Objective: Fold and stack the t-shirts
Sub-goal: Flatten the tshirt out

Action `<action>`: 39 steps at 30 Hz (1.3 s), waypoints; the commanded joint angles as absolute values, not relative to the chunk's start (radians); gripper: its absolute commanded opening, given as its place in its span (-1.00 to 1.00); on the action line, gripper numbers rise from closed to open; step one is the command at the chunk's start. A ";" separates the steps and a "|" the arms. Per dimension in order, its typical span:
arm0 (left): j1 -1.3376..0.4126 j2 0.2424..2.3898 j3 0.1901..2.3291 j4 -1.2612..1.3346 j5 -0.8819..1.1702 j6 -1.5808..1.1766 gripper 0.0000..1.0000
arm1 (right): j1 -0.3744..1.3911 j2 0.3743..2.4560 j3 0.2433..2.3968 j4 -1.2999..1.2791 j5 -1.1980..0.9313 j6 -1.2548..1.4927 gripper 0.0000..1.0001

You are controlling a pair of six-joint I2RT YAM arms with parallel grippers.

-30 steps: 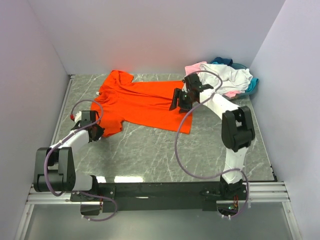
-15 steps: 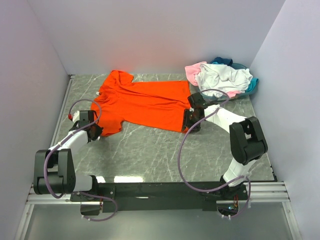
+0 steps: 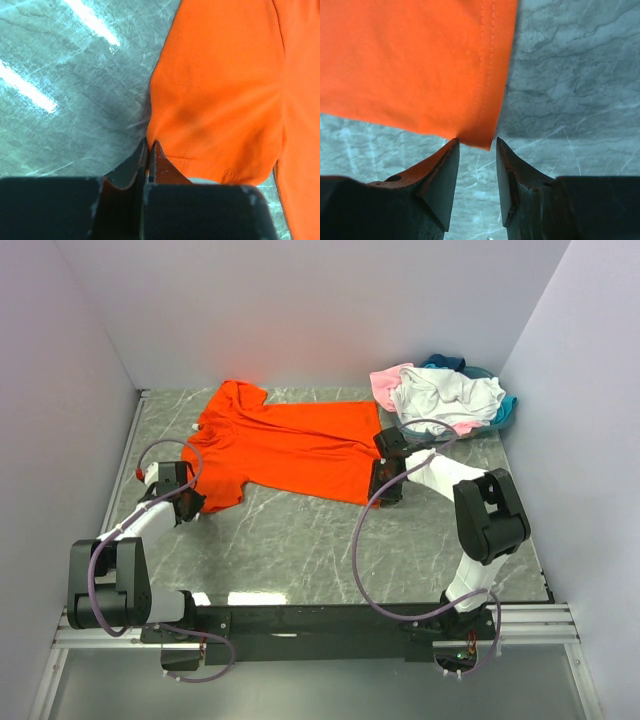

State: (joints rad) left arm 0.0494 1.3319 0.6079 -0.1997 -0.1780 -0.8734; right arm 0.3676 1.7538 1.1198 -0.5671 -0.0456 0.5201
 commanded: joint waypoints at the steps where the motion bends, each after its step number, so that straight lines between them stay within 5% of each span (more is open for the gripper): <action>1: 0.055 1.302 0.611 -0.181 -0.173 -0.854 -0.99 | 0.364 1.775 1.117 -0.543 -0.034 0.531 -0.15; 8: 0.055 1.308 0.618 -0.179 -0.173 -0.853 -0.99 | 0.362 1.802 1.080 -0.509 -0.043 0.532 -0.21; 12: 0.057 1.307 0.633 -0.187 -0.175 -0.845 -0.99 | 0.364 1.827 1.094 -0.514 -0.058 0.525 -0.42; 16: 0.064 1.299 0.666 -0.216 -0.166 -0.836 -0.99 | 0.364 1.827 1.107 -0.535 -0.064 0.506 -0.98; 27: 0.095 1.200 0.857 -0.377 -0.186 -0.753 -0.99 | 0.367 1.749 1.219 -0.733 -0.090 0.422 -1.00; 39: 0.097 0.936 0.804 -0.615 -0.284 -0.801 -0.99 | 0.411 1.697 1.118 -0.814 -0.144 0.431 -1.00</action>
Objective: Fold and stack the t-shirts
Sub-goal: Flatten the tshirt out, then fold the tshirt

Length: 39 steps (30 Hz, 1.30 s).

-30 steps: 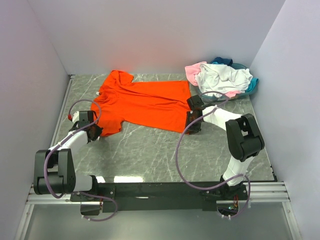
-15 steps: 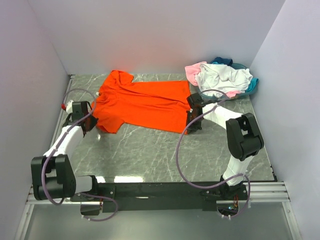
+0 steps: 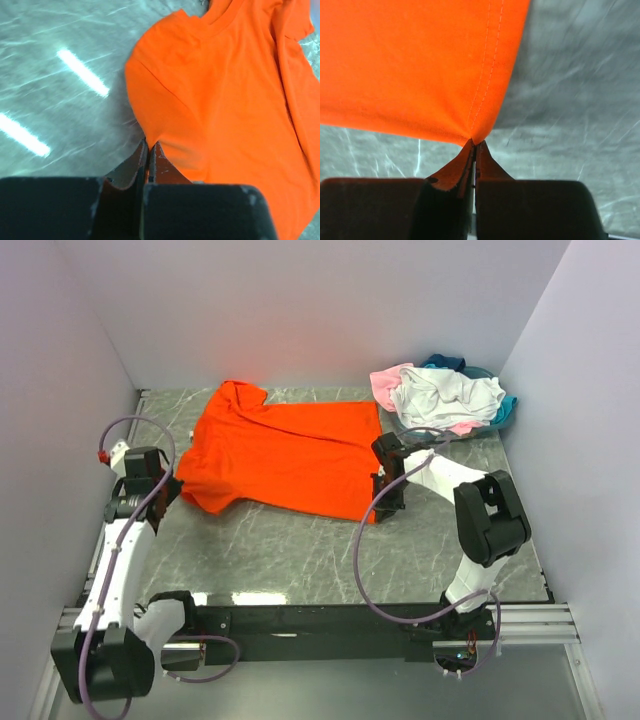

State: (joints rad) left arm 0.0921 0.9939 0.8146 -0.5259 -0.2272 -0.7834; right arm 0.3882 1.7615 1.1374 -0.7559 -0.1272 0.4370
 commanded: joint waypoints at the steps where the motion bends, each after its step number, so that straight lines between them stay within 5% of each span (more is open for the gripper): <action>1: 0.097 0.921 0.802 -0.630 -0.299 -0.802 -0.99 | 0.414 1.689 1.112 -0.824 -0.146 0.433 -1.00; 12: 0.094 0.762 0.772 -0.710 -0.331 -0.822 -0.99 | 0.440 1.625 1.042 -0.851 -0.137 0.456 -1.00; 39: -0.037 1.252 0.951 -0.407 -0.225 -0.606 -0.99 | 0.373 1.689 1.157 -0.842 -0.115 0.451 -1.00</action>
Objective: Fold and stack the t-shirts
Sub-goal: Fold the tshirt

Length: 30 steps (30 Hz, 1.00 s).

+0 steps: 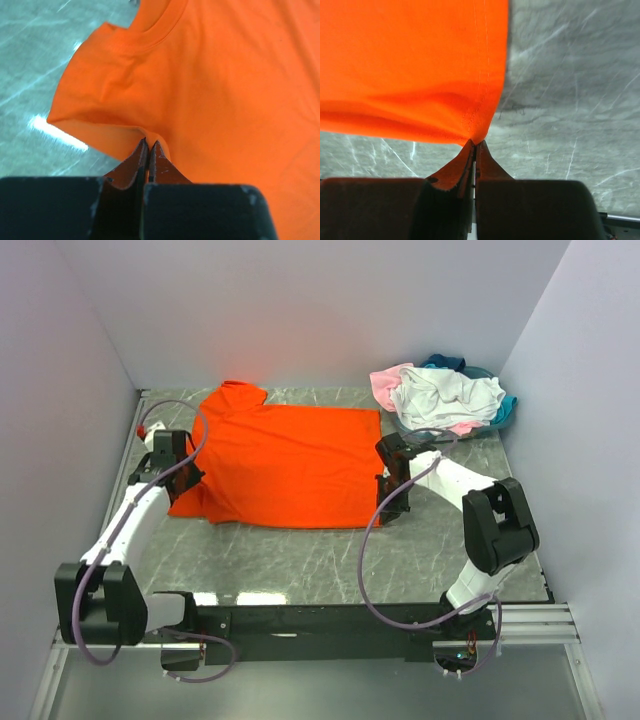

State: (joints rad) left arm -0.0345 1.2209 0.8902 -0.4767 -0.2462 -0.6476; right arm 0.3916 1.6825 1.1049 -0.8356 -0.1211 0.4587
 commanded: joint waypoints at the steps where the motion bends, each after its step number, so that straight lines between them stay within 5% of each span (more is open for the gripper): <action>1: -0.037 1.282 0.977 -0.397 -0.225 -0.600 -0.99 | 0.365 1.697 1.163 -0.841 -0.118 0.448 -1.00; 30: -0.034 1.577 1.259 -0.259 -0.248 -0.517 -0.99 | 0.255 1.979 1.595 -0.951 -0.153 0.367 -1.00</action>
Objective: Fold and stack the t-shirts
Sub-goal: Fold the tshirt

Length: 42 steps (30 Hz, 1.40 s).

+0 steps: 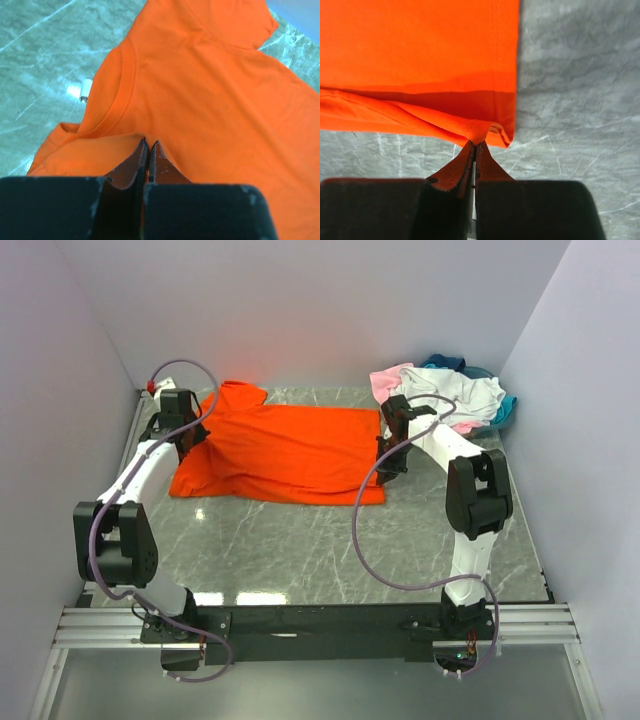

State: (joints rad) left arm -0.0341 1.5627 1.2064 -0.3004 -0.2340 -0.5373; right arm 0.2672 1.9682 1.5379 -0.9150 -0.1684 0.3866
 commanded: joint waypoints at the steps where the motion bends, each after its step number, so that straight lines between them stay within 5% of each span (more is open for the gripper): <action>1: -0.034 1.581 1.262 -0.250 -0.247 -0.515 -0.99 | 0.253 1.983 1.606 -0.951 -0.152 0.367 -1.00; 33: -0.011 1.805 1.425 -0.213 -0.230 -0.500 -0.99 | 0.222 2.154 1.810 -0.969 -0.149 0.350 -0.99; 35: -0.008 1.828 1.451 -0.212 -0.203 -0.497 -0.82 | 0.221 2.161 1.825 -0.973 -0.158 0.351 -0.85; 37: -0.008 1.858 1.499 -0.213 -0.180 -0.489 -0.25 | 0.222 2.160 1.844 -0.968 -0.169 0.345 -0.39; 38: -0.008 1.867 1.532 -0.210 -0.154 -0.491 0.37 | 0.222 2.140 1.841 -0.956 -0.181 0.347 -0.05; 42: -0.005 1.856 1.551 -0.227 -0.146 -0.495 0.65 | 0.221 2.094 1.807 -0.931 -0.175 0.351 0.11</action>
